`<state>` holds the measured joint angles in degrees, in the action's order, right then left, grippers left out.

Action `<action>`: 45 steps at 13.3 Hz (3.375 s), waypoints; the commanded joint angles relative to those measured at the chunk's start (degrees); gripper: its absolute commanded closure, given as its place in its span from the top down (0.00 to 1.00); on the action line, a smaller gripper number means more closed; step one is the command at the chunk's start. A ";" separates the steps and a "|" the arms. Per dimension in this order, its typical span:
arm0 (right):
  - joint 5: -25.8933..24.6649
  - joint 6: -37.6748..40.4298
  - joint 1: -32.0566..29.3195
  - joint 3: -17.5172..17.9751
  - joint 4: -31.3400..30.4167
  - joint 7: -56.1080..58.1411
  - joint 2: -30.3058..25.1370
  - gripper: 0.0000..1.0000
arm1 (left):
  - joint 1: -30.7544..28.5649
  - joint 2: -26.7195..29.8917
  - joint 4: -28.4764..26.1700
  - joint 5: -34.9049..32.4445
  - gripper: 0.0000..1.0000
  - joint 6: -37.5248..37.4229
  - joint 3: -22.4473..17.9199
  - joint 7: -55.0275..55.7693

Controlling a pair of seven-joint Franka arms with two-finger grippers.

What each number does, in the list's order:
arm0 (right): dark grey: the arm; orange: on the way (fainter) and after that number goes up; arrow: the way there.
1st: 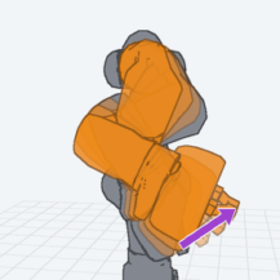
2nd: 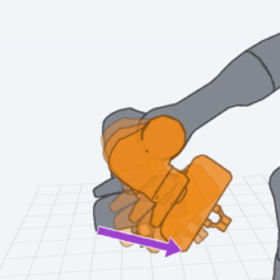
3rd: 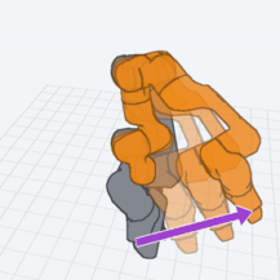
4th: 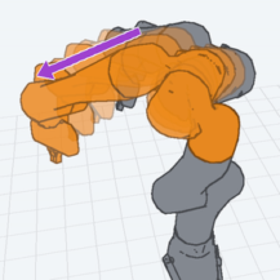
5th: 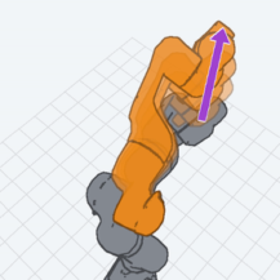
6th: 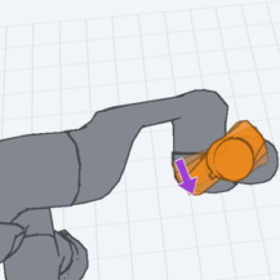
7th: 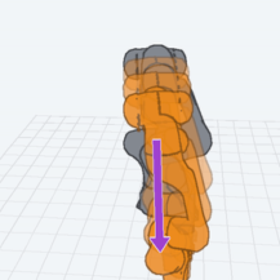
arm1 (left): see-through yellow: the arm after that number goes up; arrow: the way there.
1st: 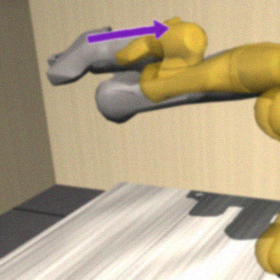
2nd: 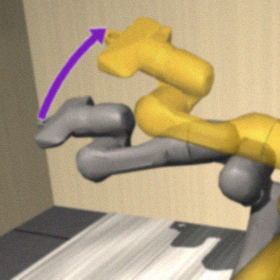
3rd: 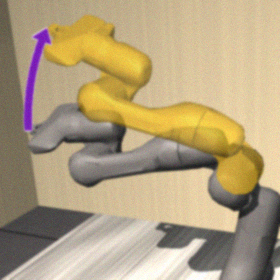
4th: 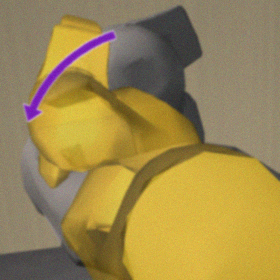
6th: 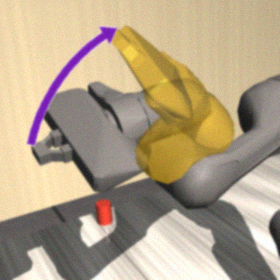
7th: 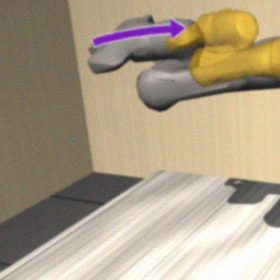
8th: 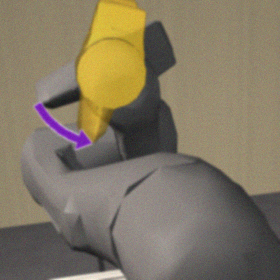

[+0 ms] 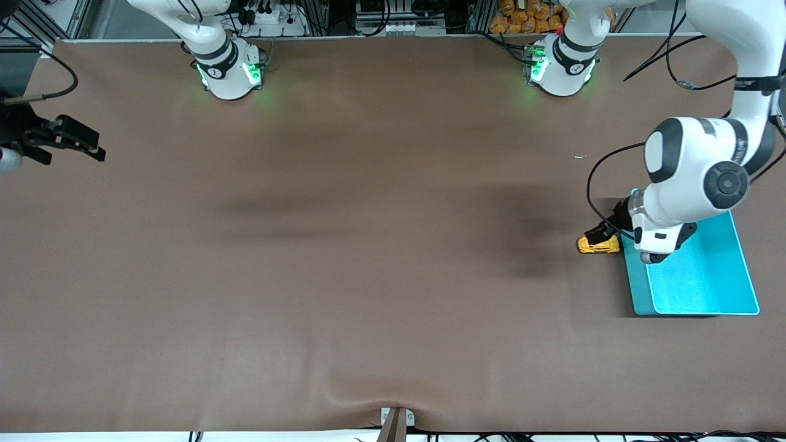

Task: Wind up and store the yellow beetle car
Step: 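Move the left gripper down to the car beside the bin, then close the left gripper around the yellow car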

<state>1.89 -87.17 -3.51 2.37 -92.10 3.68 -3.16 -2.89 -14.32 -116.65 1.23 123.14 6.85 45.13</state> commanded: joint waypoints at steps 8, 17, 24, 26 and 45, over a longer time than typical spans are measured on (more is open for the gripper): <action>-0.30 -0.54 7.64 -8.17 -2.82 1.33 -3.17 1.00 | -1.42 0.08 -11.23 0.35 1.00 17.31 0.09 27.72; -0.31 -1.16 7.38 -8.08 -1.68 1.07 -2.29 1.00 | -6.08 -4.84 -11.32 0.26 1.00 23.55 -0.09 31.60; -0.57 0.16 5.36 -8.17 -1.24 0.97 -2.29 1.00 | -6.08 -8.88 -11.23 0.26 1.00 28.99 -0.17 31.77; -0.57 0.16 5.35 -8.17 -1.06 0.63 -2.29 1.00 | -6.08 -10.11 -11.23 0.17 1.00 31.01 -0.17 31.77; -0.65 0.42 5.00 -8.17 -0.36 0.54 -2.38 1.00 | -2.82 -0.37 -4.21 -7.03 0.00 18.21 1.50 31.95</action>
<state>1.85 -87.41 2.13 -6.18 -92.69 4.58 -4.85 -5.51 -17.15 -122.57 -3.50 146.26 8.06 77.64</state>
